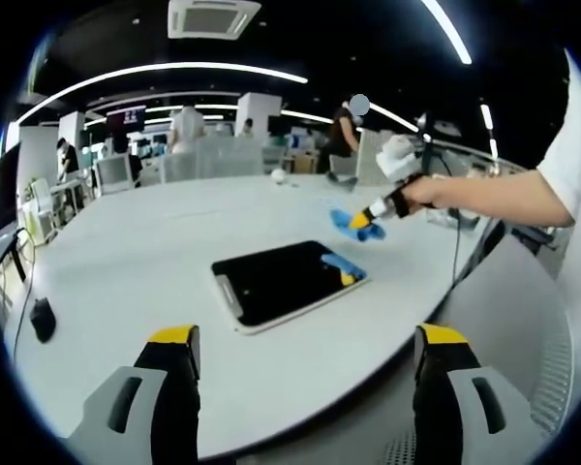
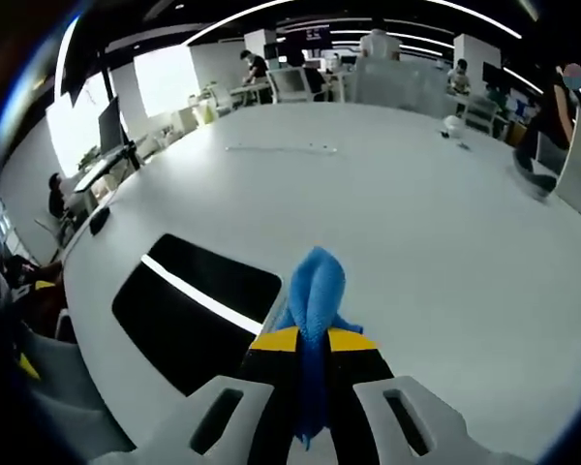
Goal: Wipe the mirror surface with the cleaning cloth until all visible marks leave the cleaned area.
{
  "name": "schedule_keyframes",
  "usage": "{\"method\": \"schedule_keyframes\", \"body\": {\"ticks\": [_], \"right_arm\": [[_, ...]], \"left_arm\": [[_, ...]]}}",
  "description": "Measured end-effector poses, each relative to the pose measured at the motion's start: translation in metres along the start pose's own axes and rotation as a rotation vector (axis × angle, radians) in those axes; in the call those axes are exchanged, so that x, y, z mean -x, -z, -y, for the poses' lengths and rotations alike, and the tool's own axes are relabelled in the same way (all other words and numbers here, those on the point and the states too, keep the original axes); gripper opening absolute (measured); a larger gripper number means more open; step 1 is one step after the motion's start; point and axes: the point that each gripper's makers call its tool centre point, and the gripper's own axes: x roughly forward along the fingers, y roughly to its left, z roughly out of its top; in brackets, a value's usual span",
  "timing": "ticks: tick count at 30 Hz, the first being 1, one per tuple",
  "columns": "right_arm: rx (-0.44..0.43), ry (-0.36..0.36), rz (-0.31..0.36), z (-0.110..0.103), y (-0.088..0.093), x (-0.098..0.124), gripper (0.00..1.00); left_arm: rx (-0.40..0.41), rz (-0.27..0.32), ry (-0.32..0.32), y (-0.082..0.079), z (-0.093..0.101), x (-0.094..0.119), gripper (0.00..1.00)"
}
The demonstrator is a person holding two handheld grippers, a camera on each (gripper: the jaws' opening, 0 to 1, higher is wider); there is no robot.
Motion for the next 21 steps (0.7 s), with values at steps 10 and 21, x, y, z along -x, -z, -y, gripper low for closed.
{"method": "schedule_keyframes", "body": {"ticks": [10,21], "right_arm": [[0.004,-0.038,-0.076,-0.006,0.028,-0.011,0.04],[0.085,-0.035,-0.097,-0.003,0.04,-0.018,0.04]], "left_arm": [[-0.007,-0.007,-0.003,0.0,0.001,0.0,0.91],[-0.009,-0.016,0.001,0.001,0.002,-0.001,0.9]]}}
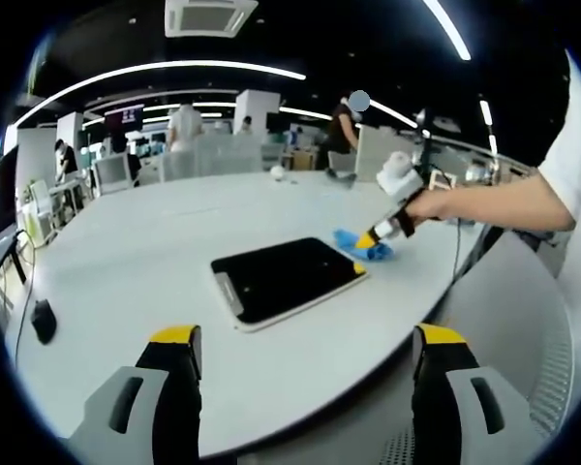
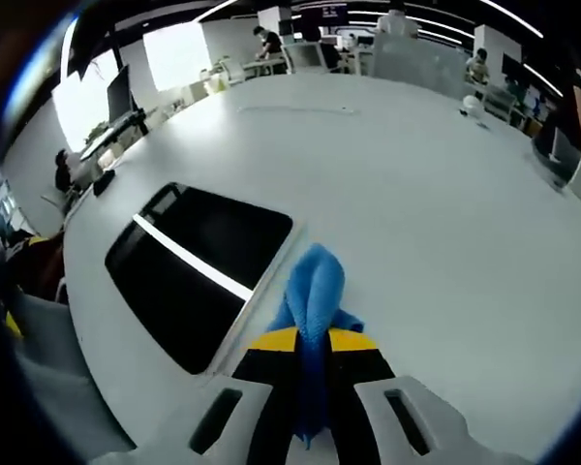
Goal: Wipe the mirror surface with the cleaning cloth until all visible marks leave the cleaned area.
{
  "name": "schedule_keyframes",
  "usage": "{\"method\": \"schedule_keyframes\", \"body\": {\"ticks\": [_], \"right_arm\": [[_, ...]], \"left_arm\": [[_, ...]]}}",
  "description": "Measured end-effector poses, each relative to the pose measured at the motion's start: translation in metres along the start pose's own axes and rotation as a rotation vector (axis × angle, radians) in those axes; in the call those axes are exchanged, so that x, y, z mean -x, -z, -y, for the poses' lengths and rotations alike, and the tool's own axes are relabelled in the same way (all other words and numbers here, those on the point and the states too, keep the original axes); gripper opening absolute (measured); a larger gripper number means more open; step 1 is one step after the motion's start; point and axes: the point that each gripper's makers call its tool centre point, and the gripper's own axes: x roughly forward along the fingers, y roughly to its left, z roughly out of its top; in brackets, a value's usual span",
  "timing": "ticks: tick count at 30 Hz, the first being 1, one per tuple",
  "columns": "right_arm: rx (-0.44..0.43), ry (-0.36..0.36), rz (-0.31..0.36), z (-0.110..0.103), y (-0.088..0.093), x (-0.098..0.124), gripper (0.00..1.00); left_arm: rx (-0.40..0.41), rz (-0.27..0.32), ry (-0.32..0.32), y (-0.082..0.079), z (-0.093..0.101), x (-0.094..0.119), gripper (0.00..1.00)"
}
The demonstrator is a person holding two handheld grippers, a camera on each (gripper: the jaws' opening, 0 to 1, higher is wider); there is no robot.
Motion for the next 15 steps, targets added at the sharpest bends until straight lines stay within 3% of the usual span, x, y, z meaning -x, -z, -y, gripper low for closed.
{"method": "schedule_keyframes", "body": {"ticks": [6,15], "right_arm": [[-0.001,-0.009,0.004,0.0055,-0.0009,-0.0026,0.06],[0.009,-0.031,0.027,0.0026,-0.0018,-0.0031,0.15]], "left_arm": [[0.001,0.002,-0.002,-0.0003,-0.0001,0.0002,0.9],[0.003,0.006,0.001,-0.0008,0.0001,0.0002,0.9]]}}
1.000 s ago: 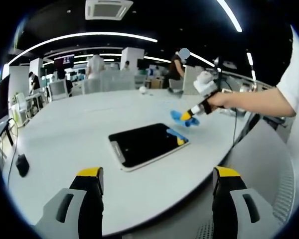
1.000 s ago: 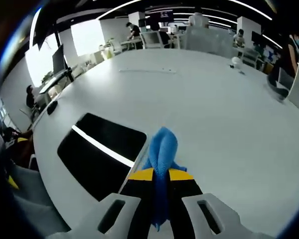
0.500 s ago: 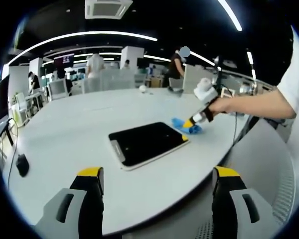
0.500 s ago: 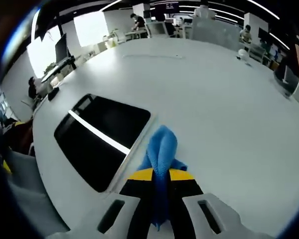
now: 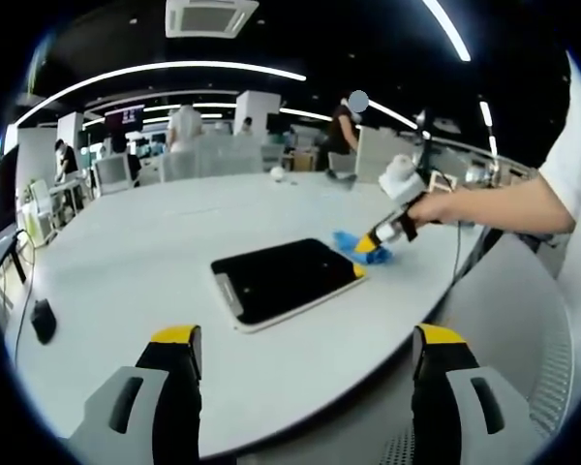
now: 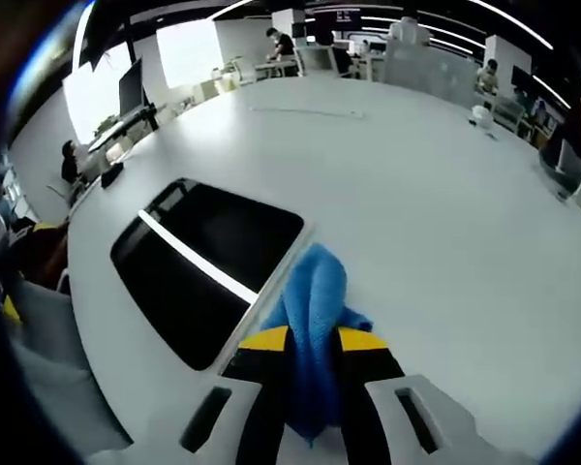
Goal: Wipe the mirror surface with the cleaning cloth until all visible marks leave the cleaned area.
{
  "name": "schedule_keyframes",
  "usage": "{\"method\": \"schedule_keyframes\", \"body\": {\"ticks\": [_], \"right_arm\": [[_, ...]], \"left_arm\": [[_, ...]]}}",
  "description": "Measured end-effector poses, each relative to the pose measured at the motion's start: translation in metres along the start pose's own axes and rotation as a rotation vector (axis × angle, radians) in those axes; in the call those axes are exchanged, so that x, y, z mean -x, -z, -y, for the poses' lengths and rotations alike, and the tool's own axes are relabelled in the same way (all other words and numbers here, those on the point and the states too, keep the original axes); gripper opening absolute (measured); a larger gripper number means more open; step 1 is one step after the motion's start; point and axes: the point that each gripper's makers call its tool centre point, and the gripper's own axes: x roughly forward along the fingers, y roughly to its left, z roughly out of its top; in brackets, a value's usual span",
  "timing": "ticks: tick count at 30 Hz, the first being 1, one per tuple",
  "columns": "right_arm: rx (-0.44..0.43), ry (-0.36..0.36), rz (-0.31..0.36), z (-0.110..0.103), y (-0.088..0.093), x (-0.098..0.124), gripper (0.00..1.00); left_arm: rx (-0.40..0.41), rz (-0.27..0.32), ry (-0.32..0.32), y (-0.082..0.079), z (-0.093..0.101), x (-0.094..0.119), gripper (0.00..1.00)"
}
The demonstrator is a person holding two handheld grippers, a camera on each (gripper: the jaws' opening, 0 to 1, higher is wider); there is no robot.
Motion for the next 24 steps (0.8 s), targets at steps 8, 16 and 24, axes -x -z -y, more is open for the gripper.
{"method": "schedule_keyframes", "body": {"ticks": [8,16,24], "right_arm": [[-0.04,0.001,0.053,0.008,-0.003,0.009,0.29],[-0.055,-0.01,0.097,-0.005,-0.001,0.026,0.34],[-0.045,-0.011,0.128,-0.018,0.002,0.041,0.37]], "left_arm": [[-0.001,0.002,0.0,0.0,0.0,0.0,0.9],[-0.003,0.004,-0.001,-0.001,0.001,0.0,0.9],[-0.006,0.005,-0.005,-0.001,0.001,0.001,0.89]]}}
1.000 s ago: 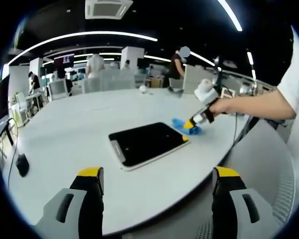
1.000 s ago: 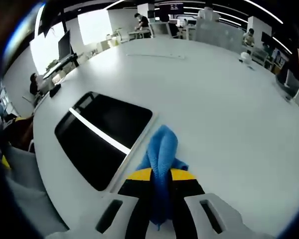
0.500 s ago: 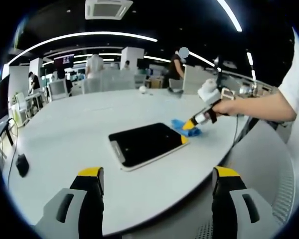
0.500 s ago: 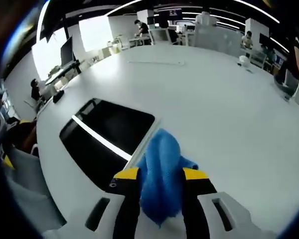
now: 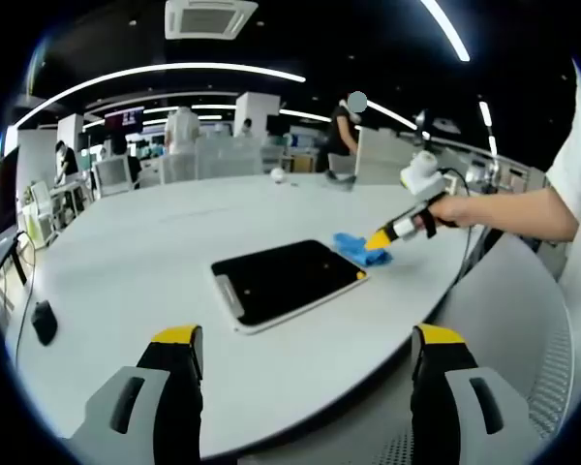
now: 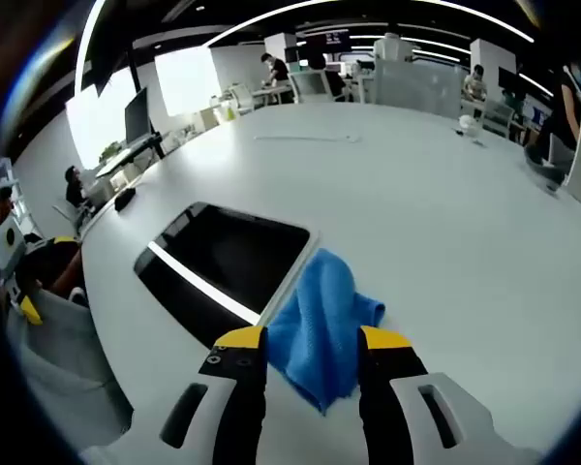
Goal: Wipe the mirror surface with the cleaning cloth until all visible marks leave the cleaned area.
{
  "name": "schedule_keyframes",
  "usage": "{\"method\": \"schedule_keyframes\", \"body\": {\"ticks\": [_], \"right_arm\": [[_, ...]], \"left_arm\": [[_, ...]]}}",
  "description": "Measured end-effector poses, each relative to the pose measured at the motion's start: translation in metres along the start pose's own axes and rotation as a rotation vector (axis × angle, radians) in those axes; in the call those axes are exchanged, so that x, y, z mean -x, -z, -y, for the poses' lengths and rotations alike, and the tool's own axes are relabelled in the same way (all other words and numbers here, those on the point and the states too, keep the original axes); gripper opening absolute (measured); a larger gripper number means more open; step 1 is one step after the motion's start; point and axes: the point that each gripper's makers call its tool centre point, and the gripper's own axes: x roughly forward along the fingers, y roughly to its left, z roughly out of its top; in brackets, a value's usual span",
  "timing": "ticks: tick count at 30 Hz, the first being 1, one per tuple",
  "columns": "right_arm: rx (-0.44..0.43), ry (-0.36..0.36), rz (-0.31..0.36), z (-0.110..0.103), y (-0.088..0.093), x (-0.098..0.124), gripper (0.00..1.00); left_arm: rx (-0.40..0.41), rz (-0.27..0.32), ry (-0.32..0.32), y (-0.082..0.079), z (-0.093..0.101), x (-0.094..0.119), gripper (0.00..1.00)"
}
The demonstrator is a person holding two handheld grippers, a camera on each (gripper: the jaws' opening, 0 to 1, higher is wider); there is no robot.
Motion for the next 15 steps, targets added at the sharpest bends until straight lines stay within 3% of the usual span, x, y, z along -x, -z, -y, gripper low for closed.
{"method": "schedule_keyframes", "body": {"ticks": [4,15], "right_arm": [[0.03,0.024,0.073,-0.003,-0.011,0.01,0.56],[0.061,0.017,0.108,-0.021,-0.011,0.031,0.66]], "left_arm": [[-0.003,-0.002,-0.001,0.0,0.0,0.0,0.89],[-0.004,-0.005,0.0,0.0,0.0,0.0,0.89]]}}
